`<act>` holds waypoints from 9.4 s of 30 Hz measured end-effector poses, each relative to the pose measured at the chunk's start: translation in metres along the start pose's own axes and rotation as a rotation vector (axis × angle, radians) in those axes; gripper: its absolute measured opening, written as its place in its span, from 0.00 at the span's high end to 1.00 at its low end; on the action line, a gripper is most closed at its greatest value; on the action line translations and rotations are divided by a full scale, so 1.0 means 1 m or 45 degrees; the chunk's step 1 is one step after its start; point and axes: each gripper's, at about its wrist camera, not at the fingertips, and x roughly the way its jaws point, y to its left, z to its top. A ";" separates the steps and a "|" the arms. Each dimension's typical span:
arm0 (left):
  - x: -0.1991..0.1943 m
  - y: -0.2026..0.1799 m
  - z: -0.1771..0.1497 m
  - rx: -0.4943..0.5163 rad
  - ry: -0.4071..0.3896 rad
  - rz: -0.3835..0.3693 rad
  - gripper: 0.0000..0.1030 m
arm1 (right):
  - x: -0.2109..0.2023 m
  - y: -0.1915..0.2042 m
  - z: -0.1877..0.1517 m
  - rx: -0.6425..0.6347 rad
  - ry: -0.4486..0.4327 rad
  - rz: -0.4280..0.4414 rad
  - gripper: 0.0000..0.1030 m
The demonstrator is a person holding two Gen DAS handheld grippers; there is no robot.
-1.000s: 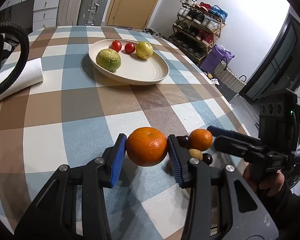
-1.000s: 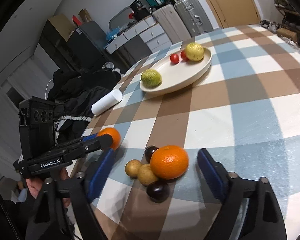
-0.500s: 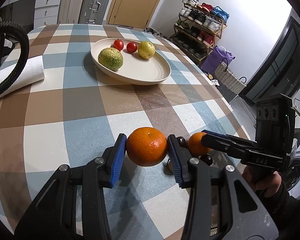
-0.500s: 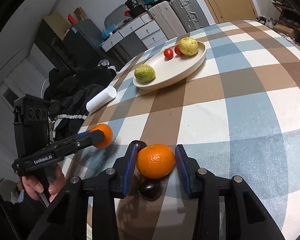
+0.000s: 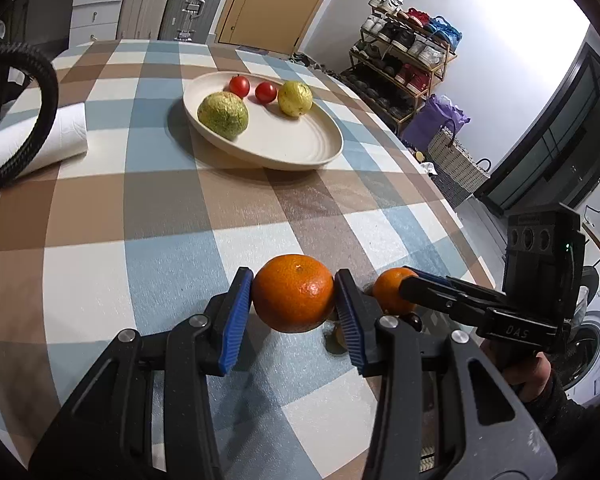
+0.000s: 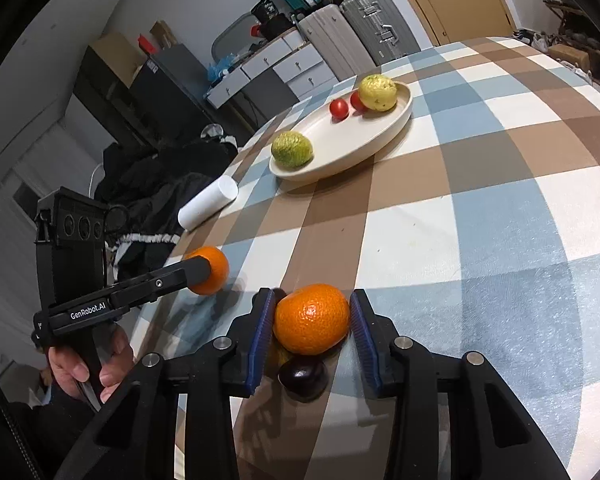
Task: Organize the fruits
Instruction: 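Carry both mandarins over the cream plate with both tools, then lower both mandarins onto the plate and open both tools, then withdraw both tools and move them toward the dark plums, then close the right tool on a dark purple plum, then close the left tool on the other dark purple plum, then carry both plums over the cream plate with both tools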
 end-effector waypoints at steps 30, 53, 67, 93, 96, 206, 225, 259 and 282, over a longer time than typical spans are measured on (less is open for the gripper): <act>0.054 0.050 0.176 -0.062 -0.111 0.127 0.62 | 0.056 -0.016 0.185 0.045 -0.164 0.211 0.62; 0.137 0.085 0.205 -0.077 0.012 0.128 0.62 | 0.193 0.003 0.260 -0.108 0.086 0.010 0.62; 0.135 0.083 0.206 -0.062 -0.005 0.123 0.62 | 0.199 0.001 0.258 -0.079 0.132 -0.014 0.60; -0.013 -0.033 0.136 0.092 -0.250 0.227 0.26 | -0.014 0.033 0.178 -0.068 -0.242 -0.040 0.08; -0.027 -0.046 0.120 0.103 -0.262 0.241 0.22 | -0.035 0.042 0.161 -0.105 -0.285 -0.069 0.03; 0.045 -0.061 0.004 0.222 0.153 0.141 0.37 | -0.037 -0.006 0.016 -0.261 -0.159 -0.070 0.76; 0.064 -0.071 -0.006 0.224 0.288 0.040 0.73 | -0.035 -0.005 0.015 -0.278 -0.153 -0.060 0.76; 0.067 -0.027 0.153 0.171 -0.046 0.071 0.81 | 0.034 0.010 0.172 -0.304 -0.179 -0.016 0.76; 0.149 0.021 0.194 0.163 -0.002 0.136 0.80 | 0.168 -0.007 0.239 -0.283 0.095 -0.130 0.75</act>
